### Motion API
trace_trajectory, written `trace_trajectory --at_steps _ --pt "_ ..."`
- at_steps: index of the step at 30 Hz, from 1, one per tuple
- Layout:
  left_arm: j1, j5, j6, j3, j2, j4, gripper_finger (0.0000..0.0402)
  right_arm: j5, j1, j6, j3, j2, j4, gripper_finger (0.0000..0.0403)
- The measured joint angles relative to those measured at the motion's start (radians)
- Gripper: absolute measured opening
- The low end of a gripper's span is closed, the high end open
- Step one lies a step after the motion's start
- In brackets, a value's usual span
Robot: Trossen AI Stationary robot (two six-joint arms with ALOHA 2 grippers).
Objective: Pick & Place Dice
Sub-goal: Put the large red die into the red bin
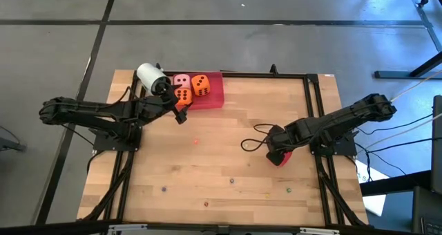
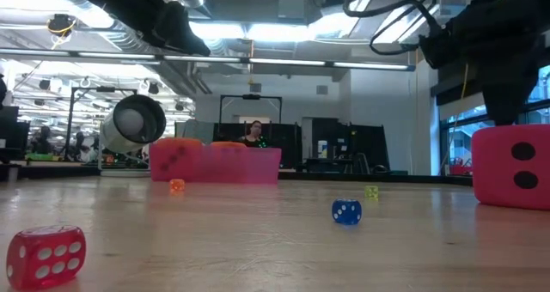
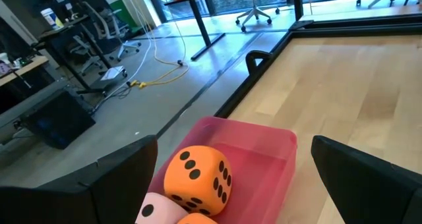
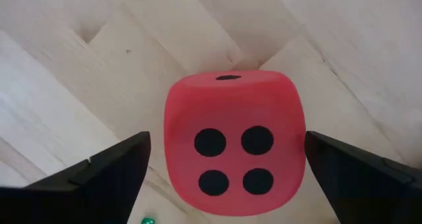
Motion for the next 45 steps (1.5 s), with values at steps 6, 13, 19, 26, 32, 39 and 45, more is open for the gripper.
trace_trajectory --at_steps 6,13,19,26,32,39,45 --pt "0.000 0.000 0.000 0.000 0.000 0.000 0.0396 0.000 0.002 0.002 0.000 0.000 0.000 0.0400" --pt "0.000 0.000 0.000 0.000 0.000 0.000 0.0396 0.000 0.005 0.042 0.000 0.000 -0.001 0.0400" --pt "0.000 0.000 0.000 0.000 0.000 -0.005 0.0396 -0.002 0.033 0.075 0.000 0.000 -0.002 0.0400" --pt "0.000 0.000 0.000 0.000 0.000 -0.006 0.0396 0.012 0.066 0.130 -0.007 0.000 -0.003 0.0400" --pt "0.000 0.000 0.000 0.000 0.000 -0.006 0.0396 0.063 0.067 0.182 -0.066 -0.001 -0.030 0.0400" --pt "0.000 0.000 0.000 0.000 0.000 -0.005 0.0396 0.083 0.068 0.121 -0.057 -0.002 -0.007 0.0400" --pt "0.000 0.000 -0.008 0.000 0.000 -0.005 0.0396 0.071 0.068 0.126 -0.035 -0.001 0.002 0.0400"
